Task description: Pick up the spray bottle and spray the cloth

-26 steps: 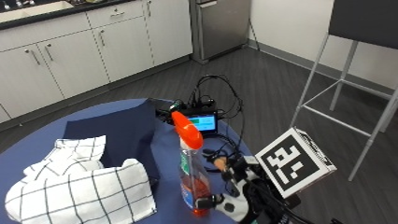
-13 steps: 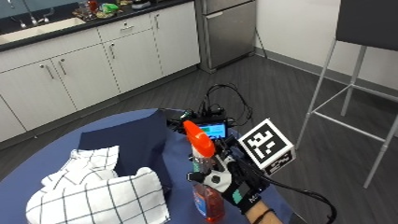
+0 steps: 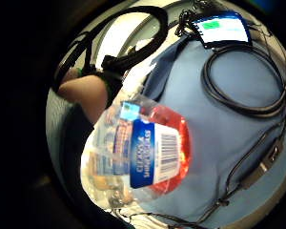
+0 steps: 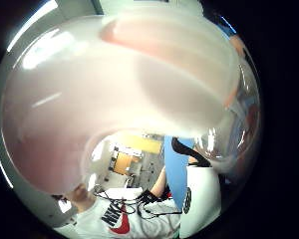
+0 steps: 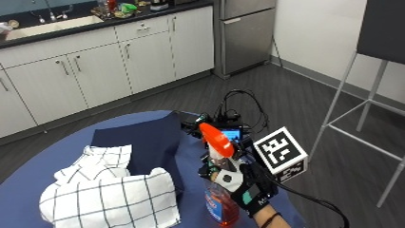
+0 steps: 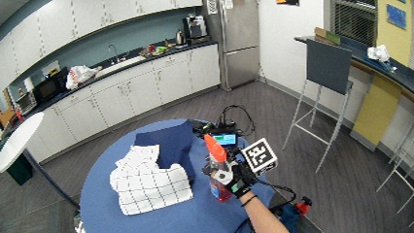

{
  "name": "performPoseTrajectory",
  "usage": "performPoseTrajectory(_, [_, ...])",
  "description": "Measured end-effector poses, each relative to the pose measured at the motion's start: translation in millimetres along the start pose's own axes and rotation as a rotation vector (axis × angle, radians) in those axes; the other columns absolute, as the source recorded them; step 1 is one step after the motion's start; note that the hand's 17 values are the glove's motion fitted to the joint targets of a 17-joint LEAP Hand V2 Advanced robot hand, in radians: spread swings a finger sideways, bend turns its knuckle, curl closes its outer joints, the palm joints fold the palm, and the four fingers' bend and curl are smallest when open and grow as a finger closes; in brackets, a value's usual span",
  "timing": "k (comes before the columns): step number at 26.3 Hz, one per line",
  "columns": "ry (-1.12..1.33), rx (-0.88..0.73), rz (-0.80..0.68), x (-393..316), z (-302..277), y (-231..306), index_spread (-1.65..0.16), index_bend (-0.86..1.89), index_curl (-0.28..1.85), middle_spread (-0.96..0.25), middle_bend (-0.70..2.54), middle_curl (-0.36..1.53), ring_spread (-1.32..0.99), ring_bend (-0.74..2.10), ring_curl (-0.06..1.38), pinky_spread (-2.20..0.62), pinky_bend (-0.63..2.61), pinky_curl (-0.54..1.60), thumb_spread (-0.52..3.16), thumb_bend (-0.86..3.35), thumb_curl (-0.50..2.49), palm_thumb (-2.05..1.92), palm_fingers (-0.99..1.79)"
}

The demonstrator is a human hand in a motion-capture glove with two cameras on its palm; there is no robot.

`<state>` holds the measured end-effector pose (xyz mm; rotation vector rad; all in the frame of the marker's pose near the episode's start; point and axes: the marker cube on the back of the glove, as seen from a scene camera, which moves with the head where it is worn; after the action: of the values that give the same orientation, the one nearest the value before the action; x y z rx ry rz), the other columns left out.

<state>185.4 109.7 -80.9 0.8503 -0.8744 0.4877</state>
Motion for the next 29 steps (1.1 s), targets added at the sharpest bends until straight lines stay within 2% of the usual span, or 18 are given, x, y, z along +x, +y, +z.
performPoseTrajectory(8, [0.08, -0.149, -0.004, -31.8, -35.9, -57.6, -0.24, 0.13, 0.27, -0.09, 0.46, 0.42, -0.09, 0.51, 0.38, 0.16, 0.32, 0.24, 0.73, 0.07, 0.47, 0.96, 1.08])
performPoseTrajectory(15, [0.242, -0.427, 0.17, -45.4, -17.8, -110.9, -0.21, 0.11, 0.28, -0.08, 0.48, 0.44, -0.08, 0.54, 0.39, 0.12, 0.33, 0.26, 0.73, -0.01, 0.51, 0.92, 1.16])
performPoseTrajectory(24, [0.425, -0.667, 0.347, -2.6, 24.9, -110.8, -0.18, 0.11, 0.28, -0.07, 0.5, 0.45, -0.08, 0.55, 0.4, 0.1, 0.37, 0.29, 0.76, -0.03, 0.54, 0.91, 1.19])
performPoseTrajectory(29, [0.449, -0.721, 0.421, 27.3, 29.0, -93.6, -0.17, 0.12, 0.29, -0.07, 0.5, 0.46, -0.08, 0.56, 0.4, 0.1, 0.37, 0.3, 0.77, -0.02, 0.55, 0.93, 1.19])
